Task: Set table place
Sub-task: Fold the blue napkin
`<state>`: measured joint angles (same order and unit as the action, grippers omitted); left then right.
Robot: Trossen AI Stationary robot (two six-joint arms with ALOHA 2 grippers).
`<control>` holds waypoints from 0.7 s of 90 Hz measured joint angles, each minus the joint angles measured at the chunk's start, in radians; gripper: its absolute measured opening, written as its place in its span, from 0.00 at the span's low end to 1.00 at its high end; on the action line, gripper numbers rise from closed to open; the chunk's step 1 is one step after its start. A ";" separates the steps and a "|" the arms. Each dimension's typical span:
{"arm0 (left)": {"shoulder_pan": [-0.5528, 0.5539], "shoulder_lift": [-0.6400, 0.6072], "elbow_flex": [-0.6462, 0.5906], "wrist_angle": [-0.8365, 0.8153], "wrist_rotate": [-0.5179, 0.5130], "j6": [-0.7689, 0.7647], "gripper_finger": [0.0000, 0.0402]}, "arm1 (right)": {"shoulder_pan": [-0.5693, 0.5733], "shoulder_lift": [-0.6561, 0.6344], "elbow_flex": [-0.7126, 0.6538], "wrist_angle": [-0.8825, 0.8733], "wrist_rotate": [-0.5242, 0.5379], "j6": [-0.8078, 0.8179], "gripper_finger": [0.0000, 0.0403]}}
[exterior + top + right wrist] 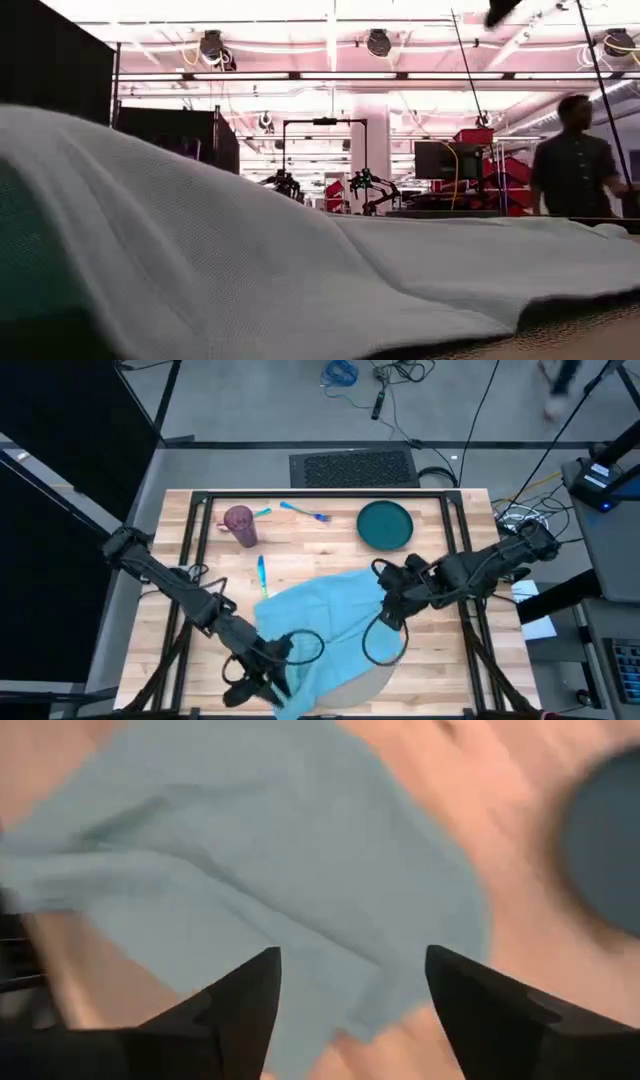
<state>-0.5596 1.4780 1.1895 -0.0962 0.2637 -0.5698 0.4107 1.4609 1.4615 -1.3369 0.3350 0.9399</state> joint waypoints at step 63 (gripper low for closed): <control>0.616 0.198 -0.001 -0.255 0.090 0.664 0.28 | 0.330 0.002 -0.578 0.612 -0.078 0.700 0.54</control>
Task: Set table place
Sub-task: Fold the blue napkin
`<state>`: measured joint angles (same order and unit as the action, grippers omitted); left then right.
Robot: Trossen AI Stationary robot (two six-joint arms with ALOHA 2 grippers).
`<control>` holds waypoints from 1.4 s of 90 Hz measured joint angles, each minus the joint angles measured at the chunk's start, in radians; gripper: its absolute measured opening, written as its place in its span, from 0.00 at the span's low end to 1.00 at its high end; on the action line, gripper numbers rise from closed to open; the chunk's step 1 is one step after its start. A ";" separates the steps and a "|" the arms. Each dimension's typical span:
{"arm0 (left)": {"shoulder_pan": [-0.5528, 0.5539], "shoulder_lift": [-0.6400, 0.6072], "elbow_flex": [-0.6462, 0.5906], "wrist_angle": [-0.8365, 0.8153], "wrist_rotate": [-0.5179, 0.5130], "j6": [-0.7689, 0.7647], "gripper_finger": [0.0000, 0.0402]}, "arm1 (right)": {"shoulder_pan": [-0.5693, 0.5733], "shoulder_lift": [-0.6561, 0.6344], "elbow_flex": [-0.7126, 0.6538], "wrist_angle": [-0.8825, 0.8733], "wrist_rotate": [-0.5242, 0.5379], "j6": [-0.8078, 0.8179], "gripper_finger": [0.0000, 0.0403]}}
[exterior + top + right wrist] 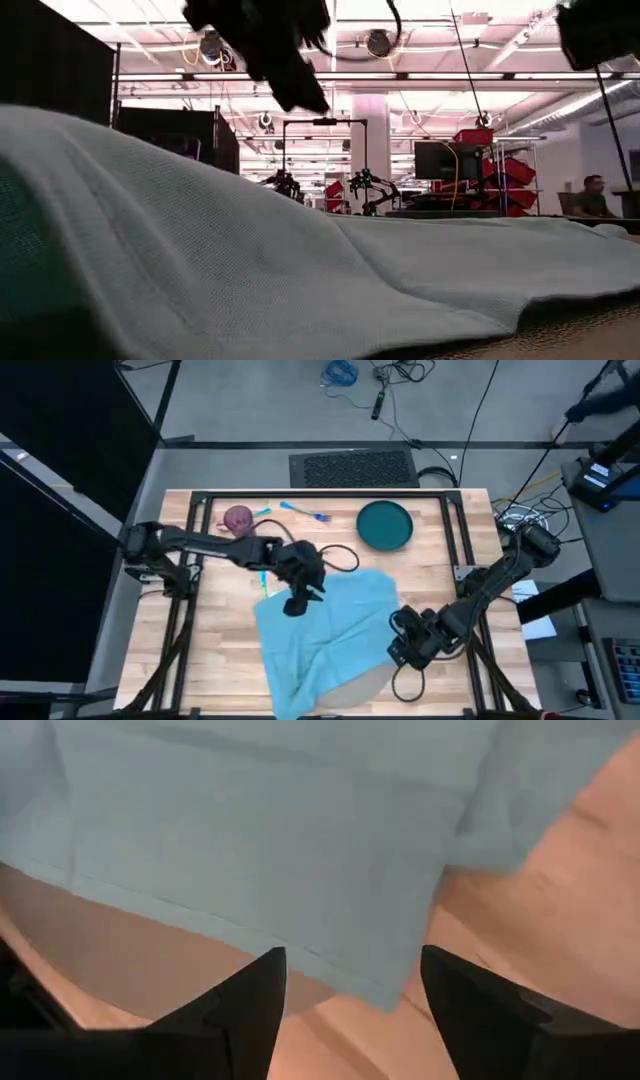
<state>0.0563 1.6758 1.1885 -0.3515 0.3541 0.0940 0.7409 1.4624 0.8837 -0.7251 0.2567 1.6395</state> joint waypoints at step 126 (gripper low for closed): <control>0.106 0.341 0.082 0.080 -0.177 -0.024 0.02 | -0.205 -0.032 -0.082 0.075 0.004 -0.343 0.54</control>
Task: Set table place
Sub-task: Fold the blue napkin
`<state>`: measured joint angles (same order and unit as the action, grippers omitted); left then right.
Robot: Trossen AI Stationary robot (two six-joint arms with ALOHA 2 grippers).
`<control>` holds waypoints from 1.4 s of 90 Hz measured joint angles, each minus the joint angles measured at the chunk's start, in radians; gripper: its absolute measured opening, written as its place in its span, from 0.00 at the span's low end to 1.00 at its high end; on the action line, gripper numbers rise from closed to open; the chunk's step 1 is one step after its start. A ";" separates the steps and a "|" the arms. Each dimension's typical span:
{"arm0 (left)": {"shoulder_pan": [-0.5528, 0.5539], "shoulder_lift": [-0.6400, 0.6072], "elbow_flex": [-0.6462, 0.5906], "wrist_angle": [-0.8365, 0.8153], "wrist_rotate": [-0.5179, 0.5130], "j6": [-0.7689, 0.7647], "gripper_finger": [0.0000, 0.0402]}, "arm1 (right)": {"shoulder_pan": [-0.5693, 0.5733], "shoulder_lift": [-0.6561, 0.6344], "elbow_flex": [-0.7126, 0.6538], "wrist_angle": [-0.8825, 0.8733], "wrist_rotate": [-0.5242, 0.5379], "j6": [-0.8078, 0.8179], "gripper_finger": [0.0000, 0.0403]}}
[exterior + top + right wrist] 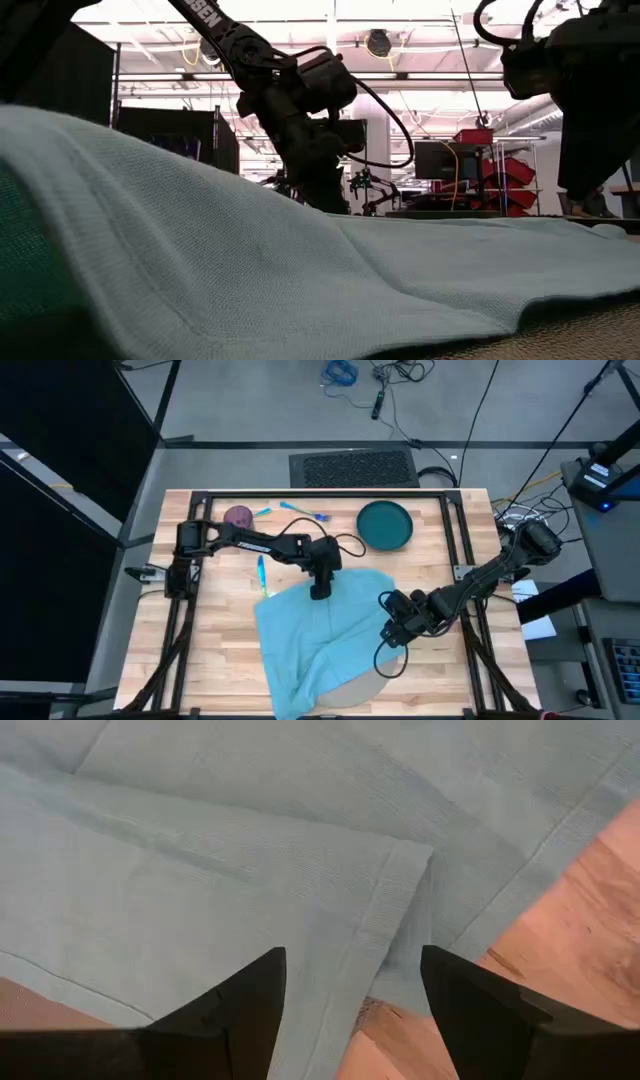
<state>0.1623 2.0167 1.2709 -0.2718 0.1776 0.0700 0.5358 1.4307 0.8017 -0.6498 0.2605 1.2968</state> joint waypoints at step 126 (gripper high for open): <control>0.013 -0.270 0.005 -0.356 -0.365 -0.079 0.00 | -0.254 0.041 0.001 -0.004 0.000 -0.183 0.54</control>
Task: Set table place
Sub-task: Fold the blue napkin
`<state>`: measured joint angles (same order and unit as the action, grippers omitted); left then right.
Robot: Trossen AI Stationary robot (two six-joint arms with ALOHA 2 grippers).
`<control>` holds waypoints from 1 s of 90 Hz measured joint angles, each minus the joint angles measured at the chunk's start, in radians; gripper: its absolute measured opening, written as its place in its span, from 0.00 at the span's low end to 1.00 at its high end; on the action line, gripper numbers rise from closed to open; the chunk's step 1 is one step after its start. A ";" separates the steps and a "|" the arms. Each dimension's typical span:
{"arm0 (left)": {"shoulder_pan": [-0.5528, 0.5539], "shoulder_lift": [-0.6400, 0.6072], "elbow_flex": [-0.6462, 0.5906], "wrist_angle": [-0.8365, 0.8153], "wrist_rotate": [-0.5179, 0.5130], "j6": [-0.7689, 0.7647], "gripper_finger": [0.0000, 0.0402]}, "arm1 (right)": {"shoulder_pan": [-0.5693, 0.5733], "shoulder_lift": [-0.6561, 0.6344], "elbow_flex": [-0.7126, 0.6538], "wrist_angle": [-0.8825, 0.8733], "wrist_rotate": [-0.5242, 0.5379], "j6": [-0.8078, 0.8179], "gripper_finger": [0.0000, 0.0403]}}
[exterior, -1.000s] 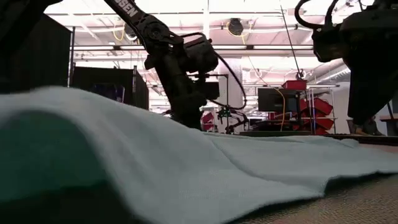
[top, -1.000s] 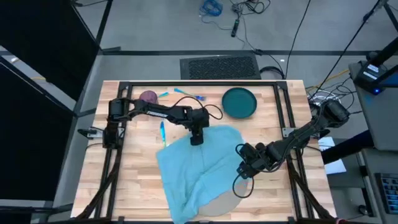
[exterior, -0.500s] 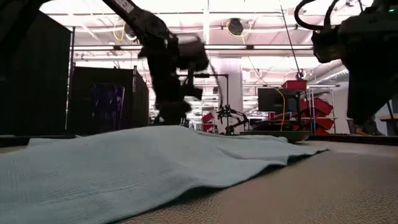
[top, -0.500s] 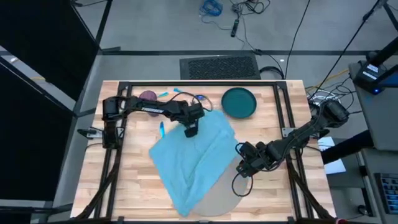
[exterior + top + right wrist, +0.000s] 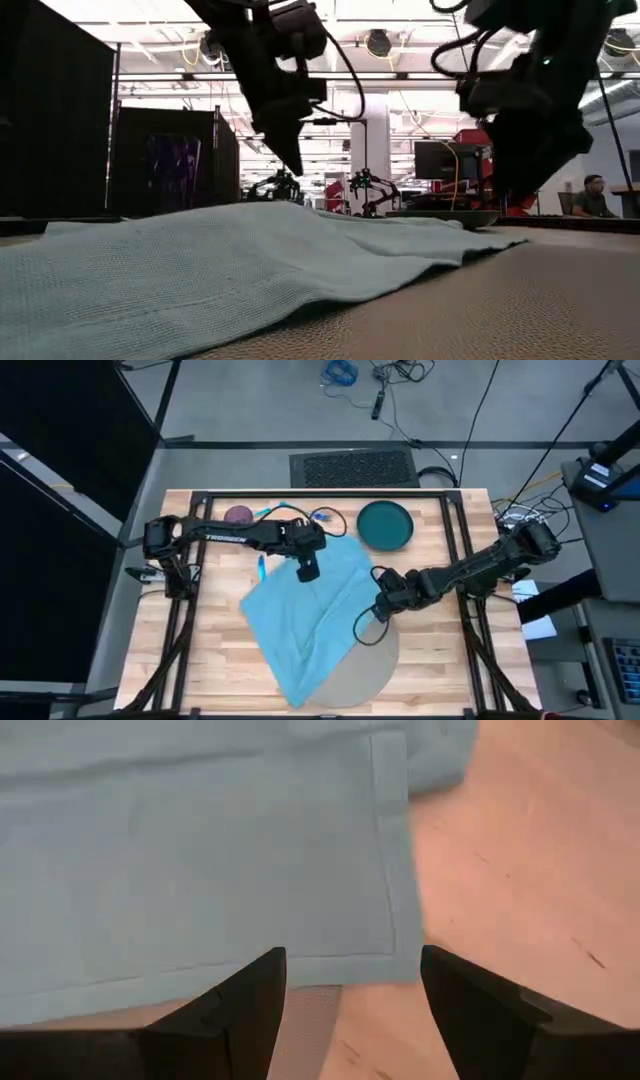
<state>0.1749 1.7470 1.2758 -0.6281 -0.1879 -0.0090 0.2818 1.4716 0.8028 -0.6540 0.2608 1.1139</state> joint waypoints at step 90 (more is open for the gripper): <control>-0.005 -0.087 0.001 -0.054 -0.008 0.051 0.00 | -0.039 0.037 0.035 -0.014 -0.088 -0.106 0.02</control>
<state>0.1696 1.6604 1.2770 -0.6824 -0.1957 0.0422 0.2424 1.5081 0.8376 -0.6676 0.1726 1.0082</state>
